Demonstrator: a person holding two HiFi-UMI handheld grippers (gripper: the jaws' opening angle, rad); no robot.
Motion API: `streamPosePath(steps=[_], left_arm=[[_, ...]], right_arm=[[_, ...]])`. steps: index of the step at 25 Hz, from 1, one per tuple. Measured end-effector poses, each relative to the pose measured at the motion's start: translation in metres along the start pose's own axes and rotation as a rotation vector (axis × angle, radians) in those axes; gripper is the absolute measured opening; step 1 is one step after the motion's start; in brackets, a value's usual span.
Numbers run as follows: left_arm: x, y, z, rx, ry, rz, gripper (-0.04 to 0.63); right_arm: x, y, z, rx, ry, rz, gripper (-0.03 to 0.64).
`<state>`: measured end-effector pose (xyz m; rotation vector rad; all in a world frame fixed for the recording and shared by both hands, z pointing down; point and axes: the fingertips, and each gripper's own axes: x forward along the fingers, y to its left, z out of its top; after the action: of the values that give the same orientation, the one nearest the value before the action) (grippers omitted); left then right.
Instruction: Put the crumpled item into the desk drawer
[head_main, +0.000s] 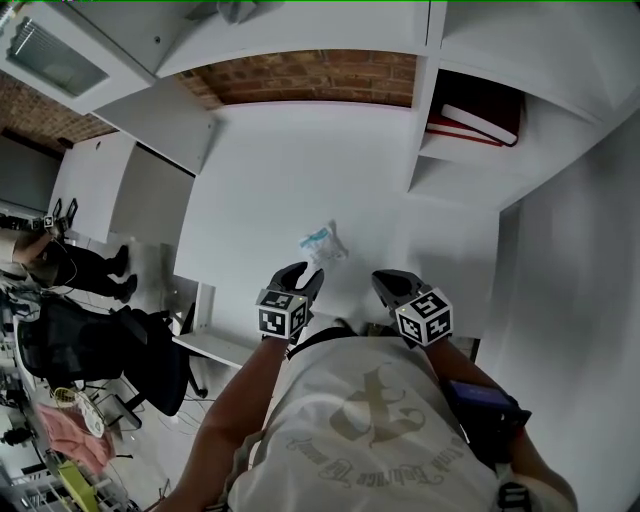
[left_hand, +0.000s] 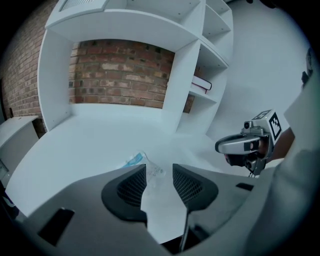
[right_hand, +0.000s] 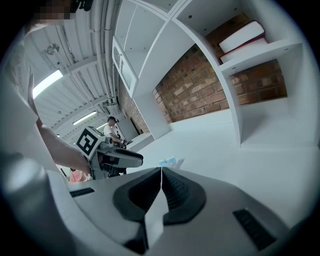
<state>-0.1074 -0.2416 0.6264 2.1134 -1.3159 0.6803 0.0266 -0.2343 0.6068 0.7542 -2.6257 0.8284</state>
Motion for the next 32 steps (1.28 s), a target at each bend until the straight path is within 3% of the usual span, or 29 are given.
streamPosePath(steps=[11, 22, 32], left_arm=[[0.033, 0.015, -0.010, 0.054, 0.097, 0.004, 0.196], [0.064, 0.028, -0.017, 0.163, 0.222, 0.000, 0.241], [0.082, 0.034, -0.030, 0.228, 0.313, 0.011, 0.241]], right_arm=[[-0.010, -0.020, -0.011, 0.036, -0.005, -0.052, 0.024], [-0.015, -0.030, -0.013, 0.057, -0.011, -0.080, 0.024], [-0.024, -0.037, -0.019, 0.094, -0.010, -0.116, 0.025]])
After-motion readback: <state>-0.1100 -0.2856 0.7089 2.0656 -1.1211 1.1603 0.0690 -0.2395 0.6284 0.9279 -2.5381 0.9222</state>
